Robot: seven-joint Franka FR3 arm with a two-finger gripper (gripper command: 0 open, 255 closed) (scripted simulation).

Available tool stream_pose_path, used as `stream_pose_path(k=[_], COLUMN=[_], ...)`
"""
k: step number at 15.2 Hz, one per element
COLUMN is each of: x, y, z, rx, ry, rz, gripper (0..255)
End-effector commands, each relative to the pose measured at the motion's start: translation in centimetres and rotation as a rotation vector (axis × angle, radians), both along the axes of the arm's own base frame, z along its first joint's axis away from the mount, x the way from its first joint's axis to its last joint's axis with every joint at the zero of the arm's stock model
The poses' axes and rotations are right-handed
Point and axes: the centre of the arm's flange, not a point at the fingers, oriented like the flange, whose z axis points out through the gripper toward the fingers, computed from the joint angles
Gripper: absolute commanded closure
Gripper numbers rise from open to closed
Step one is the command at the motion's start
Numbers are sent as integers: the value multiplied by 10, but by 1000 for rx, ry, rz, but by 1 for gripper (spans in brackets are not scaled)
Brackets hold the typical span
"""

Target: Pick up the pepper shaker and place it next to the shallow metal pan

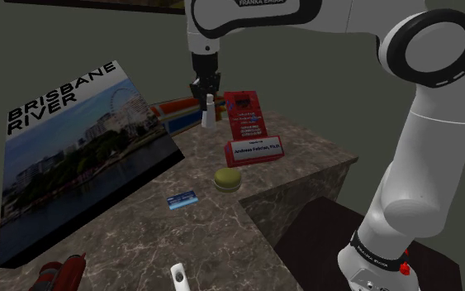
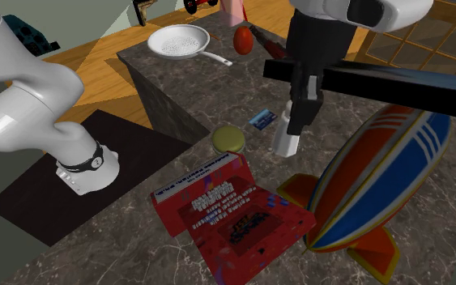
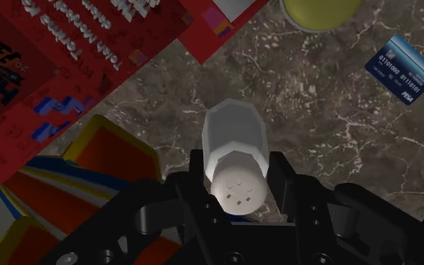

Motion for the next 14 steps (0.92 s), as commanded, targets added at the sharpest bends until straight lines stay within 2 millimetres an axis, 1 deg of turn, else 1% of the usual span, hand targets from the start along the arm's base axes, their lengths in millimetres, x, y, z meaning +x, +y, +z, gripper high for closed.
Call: stream_pose_path(k=[1, 3, 4, 14], x=[0, 0, 0, -103], y=[1, 1, 1, 84], z=[13, 23, 24, 25], rx=[0, 0, 0, 0], ry=[0, 0, 0, 0], rz=[0, 0, 0, 0], gripper=[255, 255, 255, 255])
